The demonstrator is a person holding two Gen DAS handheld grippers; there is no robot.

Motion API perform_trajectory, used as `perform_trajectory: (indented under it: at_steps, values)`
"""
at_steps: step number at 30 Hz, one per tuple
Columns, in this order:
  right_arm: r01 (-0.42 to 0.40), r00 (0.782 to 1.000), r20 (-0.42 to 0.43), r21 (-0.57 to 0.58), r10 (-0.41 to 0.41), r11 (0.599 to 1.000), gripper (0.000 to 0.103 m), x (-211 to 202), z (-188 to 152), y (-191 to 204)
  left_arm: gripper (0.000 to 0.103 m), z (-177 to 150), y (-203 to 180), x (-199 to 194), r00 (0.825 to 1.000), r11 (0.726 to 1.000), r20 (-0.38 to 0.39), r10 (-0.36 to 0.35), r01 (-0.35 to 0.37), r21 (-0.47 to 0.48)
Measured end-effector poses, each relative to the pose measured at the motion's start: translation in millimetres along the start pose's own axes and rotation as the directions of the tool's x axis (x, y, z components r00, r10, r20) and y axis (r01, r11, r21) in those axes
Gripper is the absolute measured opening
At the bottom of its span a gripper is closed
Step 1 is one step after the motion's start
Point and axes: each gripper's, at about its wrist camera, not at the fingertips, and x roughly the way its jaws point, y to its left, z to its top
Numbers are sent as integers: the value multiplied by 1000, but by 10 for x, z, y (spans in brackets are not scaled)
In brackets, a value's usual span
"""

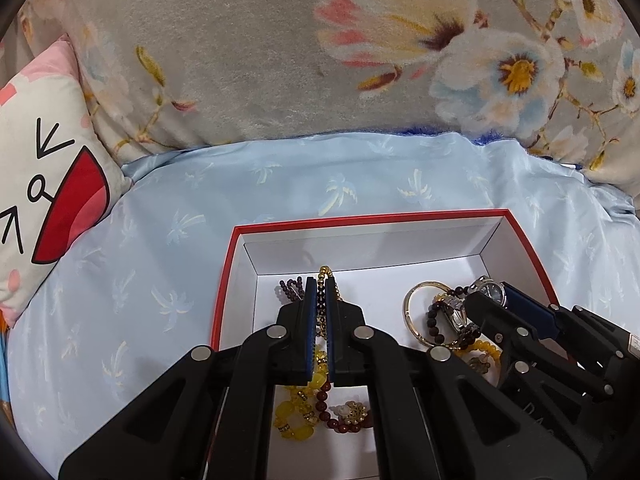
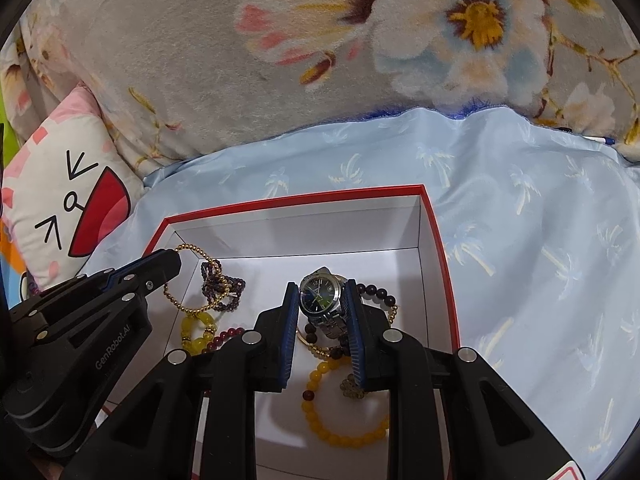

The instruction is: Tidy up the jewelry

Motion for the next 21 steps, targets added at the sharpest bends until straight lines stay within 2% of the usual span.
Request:
perform_trajectory:
  at_steps: [4,7,9,10,21]
  values:
    - [0,1000,-9,-3,0,1000,23,1,-3,3,4,-9,3,-9,1000,1000,3,7,-7,-4]
    - [10,1000,17,-10,-10,1000,26,-77,-15,16,9,-11,30,-36,1000,1000,9,19,-19,-18]
    - [20,999,33,-11,-19,1000,38,-147,-18,25,32,-11,61,-77,999,999,20,35,-34,-33]
    - [27,999,42,-10,-26,1000,45,-186,-17,28,35,-13,77,-108,999,999,29,34,-33,-40]
    - [53,997,64,-7,-53,999,57,-591,-147,61,36,-173,69,-465,998,998,42,44,-42,-41]
